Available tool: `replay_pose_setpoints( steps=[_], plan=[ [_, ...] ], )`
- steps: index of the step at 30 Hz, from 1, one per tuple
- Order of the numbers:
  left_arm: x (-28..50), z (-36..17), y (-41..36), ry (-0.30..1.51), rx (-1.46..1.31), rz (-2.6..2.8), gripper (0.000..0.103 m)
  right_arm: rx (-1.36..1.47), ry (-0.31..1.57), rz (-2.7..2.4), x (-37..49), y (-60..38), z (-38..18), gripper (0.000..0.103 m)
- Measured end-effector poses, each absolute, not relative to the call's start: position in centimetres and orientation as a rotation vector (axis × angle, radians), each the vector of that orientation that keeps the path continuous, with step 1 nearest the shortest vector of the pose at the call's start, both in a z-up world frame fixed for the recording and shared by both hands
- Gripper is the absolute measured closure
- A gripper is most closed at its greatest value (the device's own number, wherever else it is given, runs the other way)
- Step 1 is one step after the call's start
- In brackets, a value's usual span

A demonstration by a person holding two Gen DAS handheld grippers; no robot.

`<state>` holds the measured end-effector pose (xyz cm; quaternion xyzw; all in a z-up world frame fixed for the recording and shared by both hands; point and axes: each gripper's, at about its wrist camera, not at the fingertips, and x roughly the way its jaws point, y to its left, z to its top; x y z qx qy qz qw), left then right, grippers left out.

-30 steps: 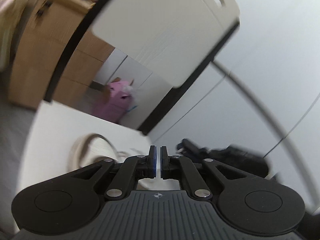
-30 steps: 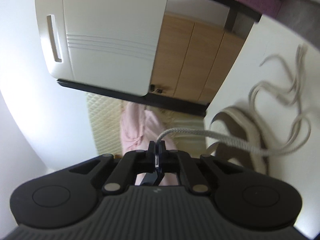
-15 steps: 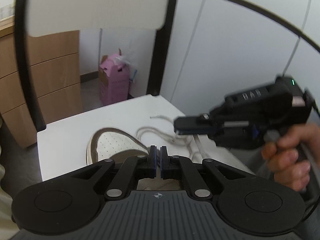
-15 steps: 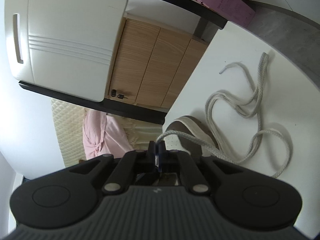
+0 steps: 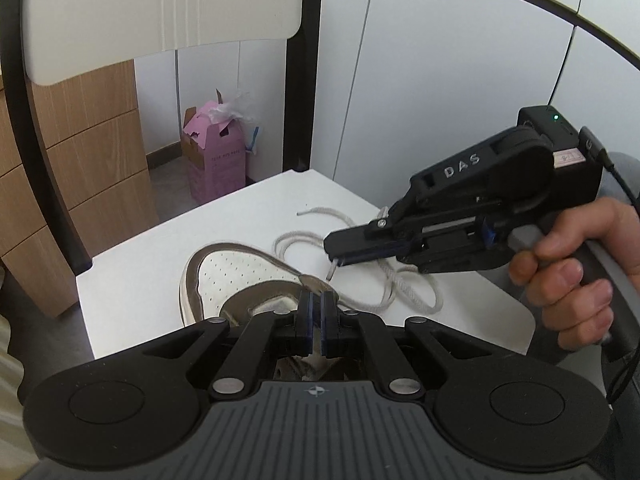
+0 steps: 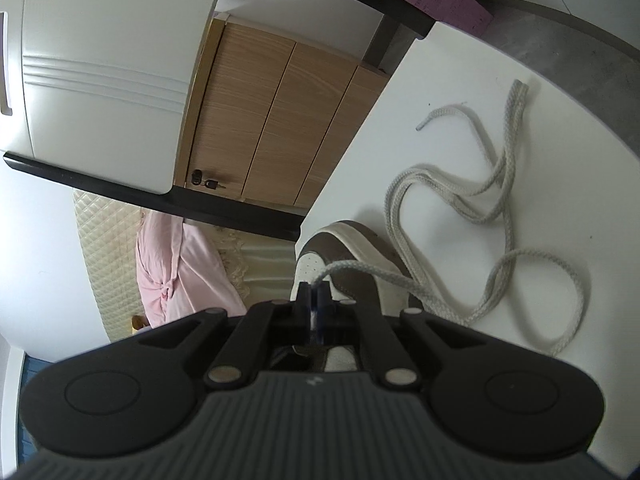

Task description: Lace up shoes with both hands

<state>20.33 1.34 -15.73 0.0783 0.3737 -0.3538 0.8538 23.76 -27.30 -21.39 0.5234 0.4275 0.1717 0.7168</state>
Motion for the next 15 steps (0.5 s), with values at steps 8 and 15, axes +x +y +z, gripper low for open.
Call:
replay_pose_setpoints(
  steps=[8, 15],
  plan=[
    [20.24, -15.64, 1.46, 0.781, 0.17, -0.75, 0.099, 1.147, 0.963, 0.383, 23.69, -26.84, -21.25, 0.1],
    [20.21, -15.7, 1.42, 0.774, 0.176, -0.747, 0.099, 1.138, 0.968, 0.386, 23.61, -26.83, -21.26, 0.1]
  ],
)
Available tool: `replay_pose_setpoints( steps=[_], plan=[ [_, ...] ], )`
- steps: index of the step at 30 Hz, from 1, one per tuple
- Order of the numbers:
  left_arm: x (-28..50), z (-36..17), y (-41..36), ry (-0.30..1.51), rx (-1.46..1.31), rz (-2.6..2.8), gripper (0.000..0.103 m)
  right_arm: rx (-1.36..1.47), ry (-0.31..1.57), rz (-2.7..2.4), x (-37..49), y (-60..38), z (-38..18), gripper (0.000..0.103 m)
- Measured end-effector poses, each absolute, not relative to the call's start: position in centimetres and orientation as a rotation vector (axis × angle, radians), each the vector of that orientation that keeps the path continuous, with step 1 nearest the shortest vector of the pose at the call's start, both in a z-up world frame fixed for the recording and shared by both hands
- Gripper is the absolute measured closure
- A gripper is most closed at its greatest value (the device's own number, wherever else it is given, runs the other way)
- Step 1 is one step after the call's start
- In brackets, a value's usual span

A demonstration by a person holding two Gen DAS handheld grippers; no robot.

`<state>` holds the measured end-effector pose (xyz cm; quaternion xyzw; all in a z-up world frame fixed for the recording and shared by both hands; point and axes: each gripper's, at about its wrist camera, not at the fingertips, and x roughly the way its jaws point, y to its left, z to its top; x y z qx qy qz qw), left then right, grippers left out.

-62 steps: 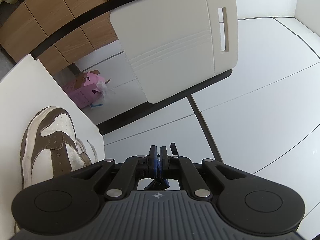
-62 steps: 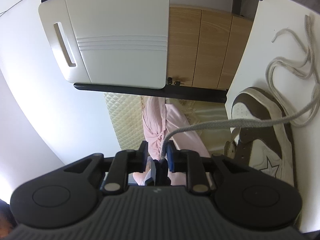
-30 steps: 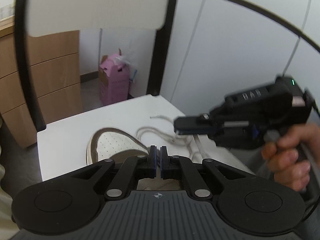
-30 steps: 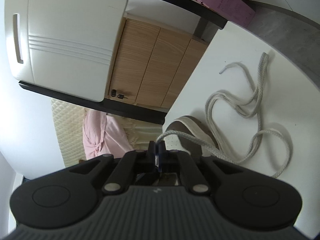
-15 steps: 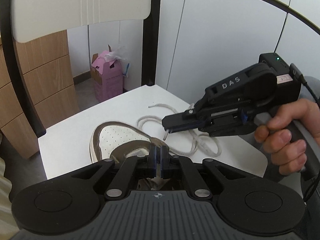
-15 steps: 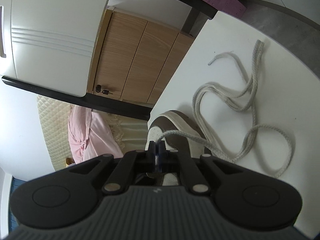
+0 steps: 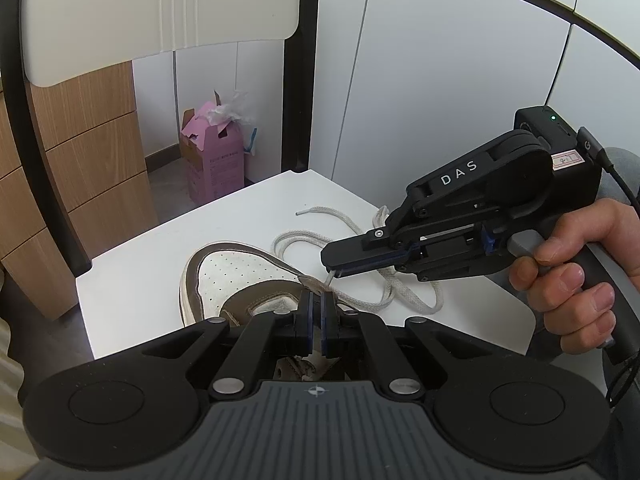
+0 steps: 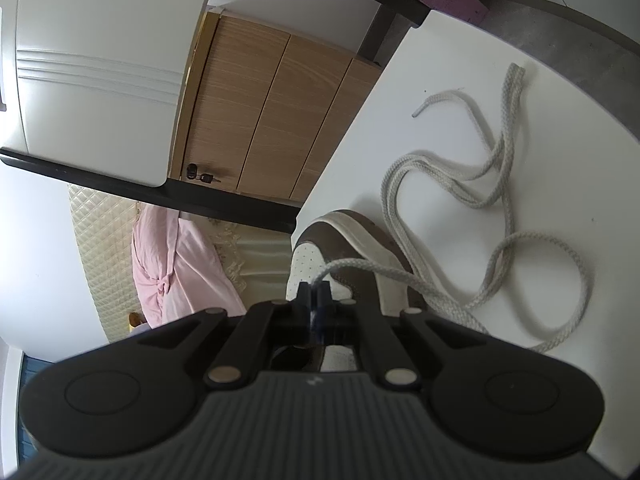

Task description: Lace up shoes with both hands

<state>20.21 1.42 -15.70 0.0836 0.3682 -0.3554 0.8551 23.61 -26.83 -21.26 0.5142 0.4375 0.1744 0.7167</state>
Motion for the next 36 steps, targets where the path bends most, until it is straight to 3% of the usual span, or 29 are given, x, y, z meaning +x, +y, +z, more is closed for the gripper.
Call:
replay_pose_setpoints(
  steps=[14, 18, 20, 23, 29, 30, 32, 36],
  plan=[
    [19.8, -15.9, 1.3, 0.754, 0.19, -0.746, 0.099, 1.056, 0.99, 0.437, 23.6, -25.8, -20.8, 0.099],
    [19.8, -15.9, 1.3, 0.75, 0.188, -0.747, 0.099, 1.066, 0.997, 0.438, 23.5, -25.9, -21.0, 0.092],
    [19.8, -15.9, 1.3, 0.75, 0.188, -0.747, 0.099, 1.072, 0.993, 0.431, 23.4, -26.2, -21.0, 0.077],
    [19.8, -15.9, 1.3, 0.749, 0.187, -0.747, 0.099, 1.103, 0.979, 0.416, 23.3, -26.7, -21.0, 0.066],
    [19.8, -15.9, 1.4, 0.748, 0.186, -0.746, 0.099, 1.132, 0.97, 0.368, 23.2, -27.1, -21.4, 0.068],
    [19.8, -15.9, 1.4, 0.748, 0.186, -0.746, 0.099, 1.127, 0.971, 0.363, 23.2, -27.1, -21.4, 0.071],
    [19.8, -16.0, 1.3, 0.748, 0.185, -0.746, 0.099, 1.112, 0.974, 0.362, 23.2, -27.0, -21.4, 0.092],
    [19.8, -16.0, 1.4, 0.749, 0.183, -0.745, 0.099, 1.102, 0.972, 0.374, 23.2, -26.7, -21.4, 0.096]
  ],
)
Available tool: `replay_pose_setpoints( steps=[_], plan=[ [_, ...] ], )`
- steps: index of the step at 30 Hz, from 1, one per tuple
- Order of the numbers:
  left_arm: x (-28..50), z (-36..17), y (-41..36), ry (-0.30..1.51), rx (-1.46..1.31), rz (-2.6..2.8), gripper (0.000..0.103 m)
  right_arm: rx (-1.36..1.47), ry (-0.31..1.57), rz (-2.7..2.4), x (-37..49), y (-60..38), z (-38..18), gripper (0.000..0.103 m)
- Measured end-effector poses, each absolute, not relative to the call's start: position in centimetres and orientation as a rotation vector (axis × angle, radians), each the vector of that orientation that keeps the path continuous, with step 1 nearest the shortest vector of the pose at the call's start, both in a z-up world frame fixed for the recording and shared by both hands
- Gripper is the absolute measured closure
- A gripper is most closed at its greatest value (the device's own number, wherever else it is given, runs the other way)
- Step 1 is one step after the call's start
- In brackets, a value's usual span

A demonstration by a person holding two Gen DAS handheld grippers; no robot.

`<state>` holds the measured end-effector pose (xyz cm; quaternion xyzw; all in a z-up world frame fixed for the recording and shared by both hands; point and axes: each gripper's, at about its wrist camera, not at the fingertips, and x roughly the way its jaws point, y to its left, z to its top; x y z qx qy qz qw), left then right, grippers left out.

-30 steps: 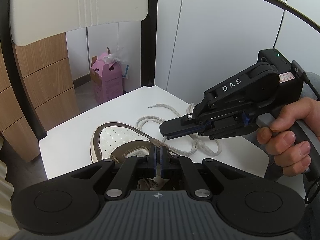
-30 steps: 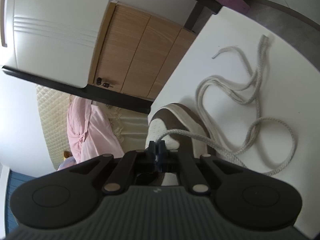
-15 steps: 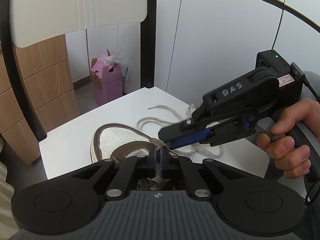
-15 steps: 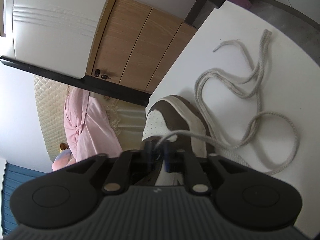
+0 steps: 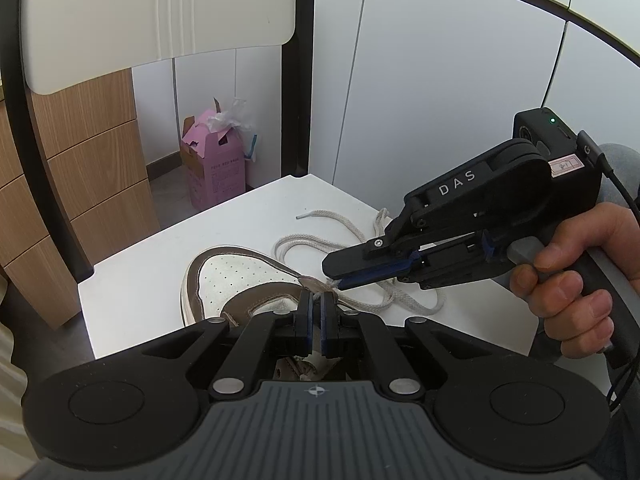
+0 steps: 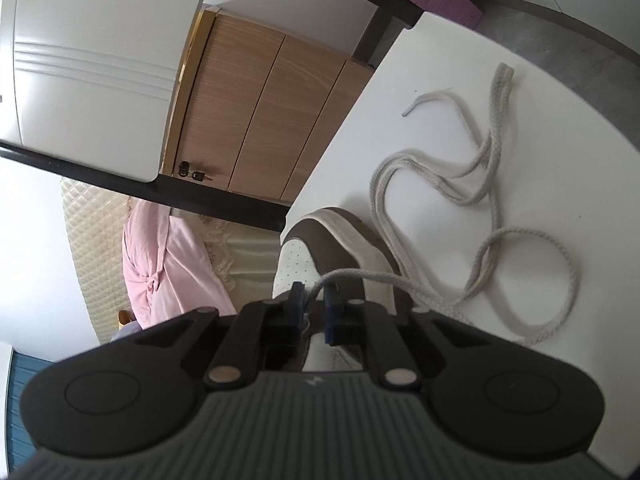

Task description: Lace up shoes with both hands

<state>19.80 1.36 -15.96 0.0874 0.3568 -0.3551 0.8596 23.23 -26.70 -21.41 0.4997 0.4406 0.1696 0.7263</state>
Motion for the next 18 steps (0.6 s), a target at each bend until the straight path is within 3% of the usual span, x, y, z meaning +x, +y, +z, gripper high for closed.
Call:
replay_pose_setpoints(
  steps=[10, 18],
  plan=[
    [19.8, -16.0, 1.5, 0.748, 0.18, -0.743, 0.099, 1.105, 0.98, 0.434, 23.4, -25.8, -21.2, 0.099],
    [19.2, -14.9, 2.5, 0.708, 0.116, -0.754, 0.099, 1.053, 1.0, 0.436, 23.3, -26.5, -20.3, 0.094]
  ],
)
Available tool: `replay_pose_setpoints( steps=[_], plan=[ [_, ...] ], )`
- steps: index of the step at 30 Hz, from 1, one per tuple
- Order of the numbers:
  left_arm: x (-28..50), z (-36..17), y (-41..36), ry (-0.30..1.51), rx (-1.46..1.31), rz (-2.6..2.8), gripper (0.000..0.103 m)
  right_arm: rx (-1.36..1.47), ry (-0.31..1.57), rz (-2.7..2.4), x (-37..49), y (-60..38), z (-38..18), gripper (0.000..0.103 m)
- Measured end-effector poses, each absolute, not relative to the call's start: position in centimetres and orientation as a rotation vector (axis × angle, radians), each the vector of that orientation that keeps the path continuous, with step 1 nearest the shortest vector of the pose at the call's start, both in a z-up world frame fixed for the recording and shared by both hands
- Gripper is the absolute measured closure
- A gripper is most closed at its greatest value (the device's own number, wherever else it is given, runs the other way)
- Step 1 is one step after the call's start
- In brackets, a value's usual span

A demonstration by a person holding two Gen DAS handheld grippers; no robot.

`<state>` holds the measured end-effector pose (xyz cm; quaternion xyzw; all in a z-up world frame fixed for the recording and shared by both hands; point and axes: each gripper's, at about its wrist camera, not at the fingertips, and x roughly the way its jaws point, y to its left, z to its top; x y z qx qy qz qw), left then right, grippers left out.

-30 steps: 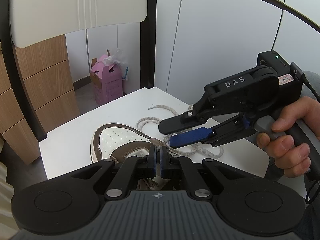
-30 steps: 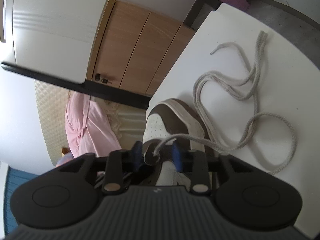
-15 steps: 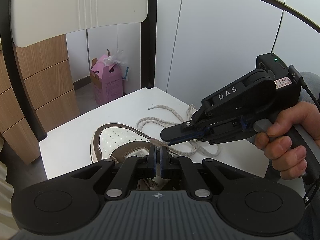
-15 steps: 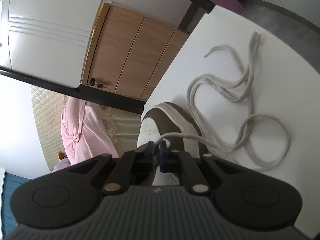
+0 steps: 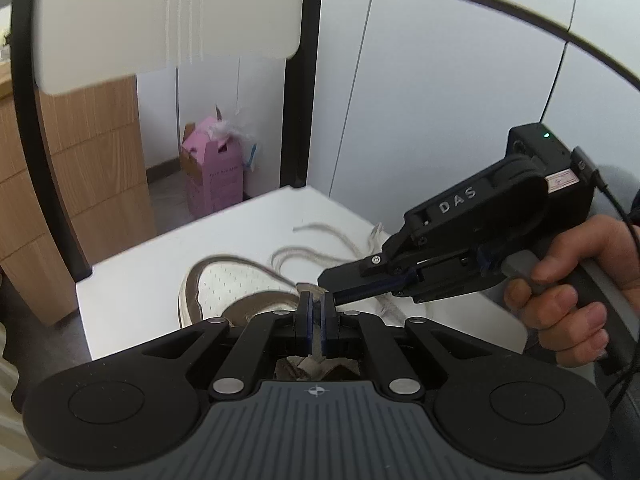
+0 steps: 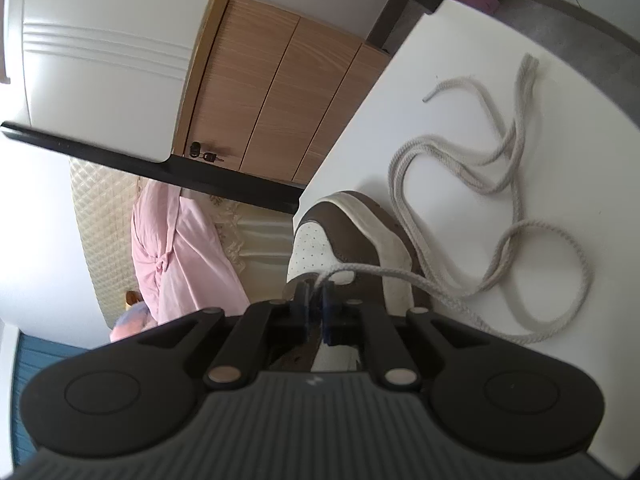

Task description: Lace up shoes with both hands

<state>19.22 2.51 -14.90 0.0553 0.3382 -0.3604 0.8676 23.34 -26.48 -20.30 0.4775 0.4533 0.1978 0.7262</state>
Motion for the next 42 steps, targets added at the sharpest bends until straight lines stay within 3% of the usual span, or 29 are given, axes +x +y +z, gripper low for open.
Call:
replay_pose_setpoints(
  steps=[6, 11, 15, 19, 25, 42],
  plan=[
    [16.5, -13.1, 3.9, 0.649, 0.062, -0.623, 0.099, 0.765, 0.962, 0.473, 23.3, -26.1, -16.7, 0.094],
    [13.6, -12.0, 4.5, 0.664, -0.027, -0.495, 0.099, 0.203, 0.785, 0.676, 23.4, -22.1, -11.6, 0.094],
    [12.5, -12.4, 3.8, 0.7, 0.0, -0.467, 0.099, -0.057, 0.732, 0.841, 23.5, -19.6, -10.7, 0.094],
    [12.6, -12.8, 4.0, 0.724, 0.014, -0.465, 0.099, -0.175, 0.765, 0.939, 24.2, -18.3, -11.8, 0.093],
    [12.7, -13.2, 4.3, 0.74, 0.009, -0.475, 0.099, -0.302, 0.784, 0.97, 24.1, -18.5, -13.0, 0.08],
    [13.1, -13.9, 3.3, 0.761, 0.043, -0.492, 0.099, -0.752, 0.541, 1.072, 21.5, -16.0, -12.7, 0.081]
  ],
)
